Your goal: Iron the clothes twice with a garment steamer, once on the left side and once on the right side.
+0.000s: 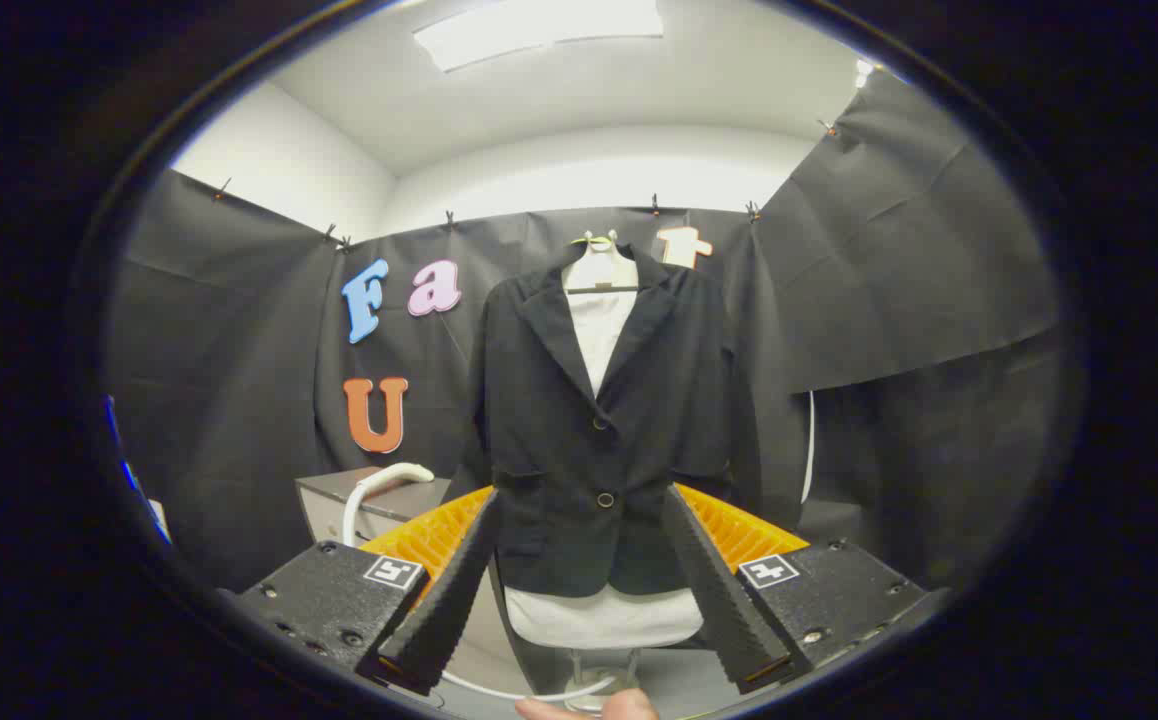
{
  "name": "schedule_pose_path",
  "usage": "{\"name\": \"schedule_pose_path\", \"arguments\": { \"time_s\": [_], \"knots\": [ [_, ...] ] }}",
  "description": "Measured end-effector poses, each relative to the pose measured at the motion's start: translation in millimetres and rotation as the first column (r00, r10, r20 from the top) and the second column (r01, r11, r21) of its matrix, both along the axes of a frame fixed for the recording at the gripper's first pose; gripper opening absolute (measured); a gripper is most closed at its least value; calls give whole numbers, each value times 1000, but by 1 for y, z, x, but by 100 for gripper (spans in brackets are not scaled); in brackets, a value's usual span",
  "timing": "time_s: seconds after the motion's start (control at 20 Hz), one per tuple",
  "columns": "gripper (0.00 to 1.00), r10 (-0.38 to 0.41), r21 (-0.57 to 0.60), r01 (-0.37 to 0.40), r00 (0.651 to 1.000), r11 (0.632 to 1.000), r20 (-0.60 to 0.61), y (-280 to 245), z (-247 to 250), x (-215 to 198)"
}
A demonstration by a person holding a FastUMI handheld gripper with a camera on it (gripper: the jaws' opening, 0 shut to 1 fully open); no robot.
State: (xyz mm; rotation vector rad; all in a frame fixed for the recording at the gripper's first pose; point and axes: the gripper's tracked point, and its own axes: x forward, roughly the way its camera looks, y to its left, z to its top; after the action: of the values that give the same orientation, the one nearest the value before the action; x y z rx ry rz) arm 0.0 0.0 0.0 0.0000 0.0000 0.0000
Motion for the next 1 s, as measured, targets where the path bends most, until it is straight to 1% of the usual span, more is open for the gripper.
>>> {"name": "schedule_pose_path", "arguments": {
  "time_s": [0.1,0.2,0.35,0.7,0.9,1.0],
  "knots": [
    [100,2,-15,-2,1000,1000,1,-2,-3,1],
    [100,-19,-26,19,1000,999,11,-10,-5,3],
    [100,-25,-15,25,1000,1000,-13,-11,-14,6],
    [100,-58,-21,58,998,998,11,-20,-8,14],
    [99,-62,3,62,998,998,-8,-11,-7,28],
    [99,-44,6,44,999,999,-19,9,-6,40]
  ]
}}
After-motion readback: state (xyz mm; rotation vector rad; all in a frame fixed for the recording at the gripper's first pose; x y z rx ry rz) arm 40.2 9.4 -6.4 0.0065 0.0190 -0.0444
